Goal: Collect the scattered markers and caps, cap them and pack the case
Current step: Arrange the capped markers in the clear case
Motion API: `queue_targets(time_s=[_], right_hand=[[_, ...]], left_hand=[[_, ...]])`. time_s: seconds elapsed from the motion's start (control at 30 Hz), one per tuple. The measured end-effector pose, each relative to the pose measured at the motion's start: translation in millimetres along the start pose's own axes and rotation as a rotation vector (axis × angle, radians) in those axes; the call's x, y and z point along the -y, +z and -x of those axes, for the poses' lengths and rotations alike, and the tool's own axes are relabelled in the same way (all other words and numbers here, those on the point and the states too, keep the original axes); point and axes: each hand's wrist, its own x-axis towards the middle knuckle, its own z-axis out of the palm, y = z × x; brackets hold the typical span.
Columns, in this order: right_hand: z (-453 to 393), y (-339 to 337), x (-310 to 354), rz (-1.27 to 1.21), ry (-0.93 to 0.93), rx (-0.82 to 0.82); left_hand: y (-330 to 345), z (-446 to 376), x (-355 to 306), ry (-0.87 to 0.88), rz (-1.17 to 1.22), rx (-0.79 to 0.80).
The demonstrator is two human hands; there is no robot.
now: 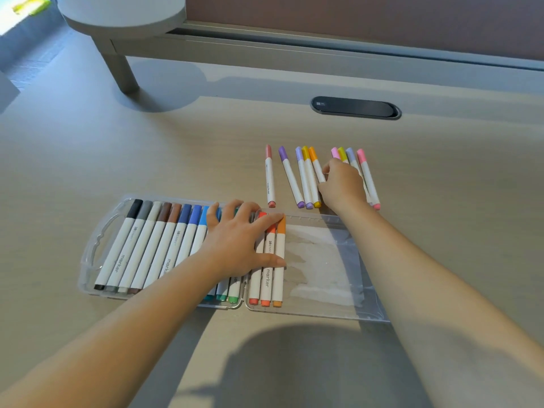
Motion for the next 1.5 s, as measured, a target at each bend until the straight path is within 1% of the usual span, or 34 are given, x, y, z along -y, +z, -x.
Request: queue_targets(time_s=[0.13,0.2,0.27,0.33,0.4,0.47,0.53,0.7,0.77,1.03,1.2,1.3,1.37,1.5], right_hand=[[-0.5,-1.8,5.3,0.131,-0.034,0.009],[1.6,-5.6,5.8,0.141,-0.035,-0.006],[4.9,-12.6,5.4,0.089,-0.043,-0.052],[9.1,-22.4,6.3,-0.029,-0.062,-0.093],[14.2,-31.2,7.3,-0.180,-0.095,-0.075],[22.4,-38.2,8.8,-0.301,-0.115,-0.033],[31.3,-39.6,8.6,-0.409,-0.090,0.041],[49.1,-25.0,2.3,-0.677,-0.010,0.313],[54.9,-21.2,0.9,-0.678,-0.010,0.373],[67.5,-8.9,5.7,-0.683,-0.057,0.495],[67.6,-4.2,7.6,-0.568,-0.090,0.481],[67.6,-2.2,5.9,-0.536,-0.095,0.445],[65.8,-1.6,2.2,-0.531,-0.102,0.374],[56.9,-3.5,-10.9,-0.416,-0.089,0.144]], left_hand=[[2.4,4.2,2.5,-0.031,0.030,-0.033],[3.4,4.3,3.2,-0.033,0.048,-0.039],[3.7,3.8,4.5,-0.032,0.088,-0.058],[3.3,3.4,6.4,-0.036,0.168,-0.092],[2.0,4.1,7.7,-0.047,0.260,-0.130],[-0.1,5.3,7.9,-0.061,0.327,-0.152],[-1.5,6.5,7.1,-0.068,0.359,-0.157],[-5.3,9.3,5.8,-0.074,0.410,-0.168],[-5.1,10.6,5.5,-0.069,0.399,-0.174],[-3.7,18.2,7.7,-0.046,0.387,-0.184],[-2.5,18.6,9.0,-0.041,0.369,-0.184],[-1.7,16.7,8.6,-0.042,0.342,-0.186],[-1.7,14.6,7.2,-0.040,0.321,-0.179],[-1.2,11.0,1.6,-0.002,0.259,-0.127]])
